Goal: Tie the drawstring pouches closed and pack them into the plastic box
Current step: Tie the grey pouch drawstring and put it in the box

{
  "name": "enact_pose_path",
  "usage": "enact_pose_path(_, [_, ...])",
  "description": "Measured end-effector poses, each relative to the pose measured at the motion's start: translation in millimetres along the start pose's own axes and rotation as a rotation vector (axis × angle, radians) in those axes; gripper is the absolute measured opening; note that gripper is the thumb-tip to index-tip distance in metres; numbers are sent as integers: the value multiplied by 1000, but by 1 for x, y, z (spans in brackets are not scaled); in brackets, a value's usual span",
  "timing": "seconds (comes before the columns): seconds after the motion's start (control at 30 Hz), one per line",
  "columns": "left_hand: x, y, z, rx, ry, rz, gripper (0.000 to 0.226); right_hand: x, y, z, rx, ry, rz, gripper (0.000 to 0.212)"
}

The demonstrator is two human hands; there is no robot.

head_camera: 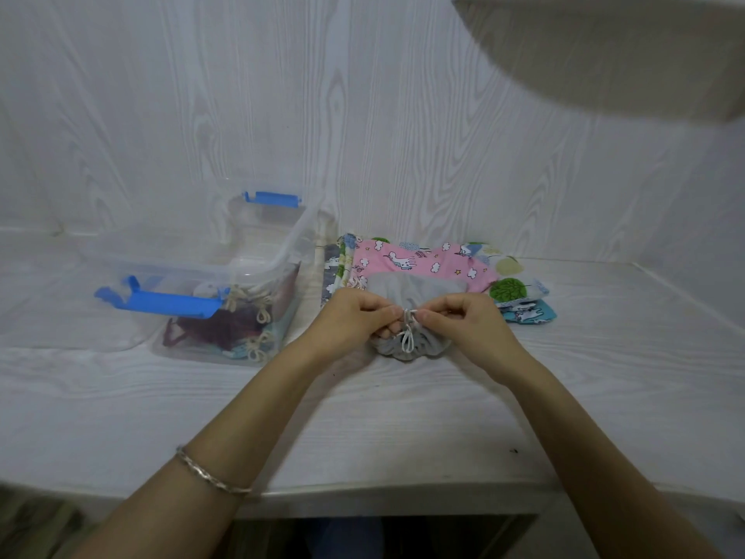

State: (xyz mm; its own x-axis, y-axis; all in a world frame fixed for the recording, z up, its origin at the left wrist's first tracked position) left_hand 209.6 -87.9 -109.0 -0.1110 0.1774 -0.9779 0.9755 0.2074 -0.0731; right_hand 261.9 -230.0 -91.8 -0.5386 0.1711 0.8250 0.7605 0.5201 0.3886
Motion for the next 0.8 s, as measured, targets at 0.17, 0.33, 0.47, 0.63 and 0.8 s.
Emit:
enact_pose_path(0.17, [16, 3, -27, -170, -16, -35, 17, -7, -8, -19, 85, -98, 26, 6])
enact_pose_path(0.33, [18, 1, -22, -201, -53, -28, 18, -2, -12, -10, 134, -219, -19, 17])
enact_pose_path(0.47, [7, 4, -18, -148, -91, -15, 17, 4, -9, 24, 307, -355, -97, 44])
enact_pose_path(0.63, [19, -4, -36, -241, 212, -205, 67, 14, 12, 17, 171, -266, -162, 13])
enact_pose_path(0.8, [28, -24, 40, 406, -314, -600, 111, 59, 26, -7, 30, -235, -298, 9])
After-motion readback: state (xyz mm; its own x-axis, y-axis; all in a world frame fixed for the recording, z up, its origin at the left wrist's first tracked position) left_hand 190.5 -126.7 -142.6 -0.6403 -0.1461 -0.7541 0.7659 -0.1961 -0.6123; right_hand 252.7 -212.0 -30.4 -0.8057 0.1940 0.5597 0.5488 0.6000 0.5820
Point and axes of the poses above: each hand's wrist, its own y-axis towards the middle knuckle, its own z-axis out of the palm, x = y × z, the point moved 10 cm from there along y, towards the middle knuckle, and after that the axes turned 10 degrees about -z, right-handed, at the moved point
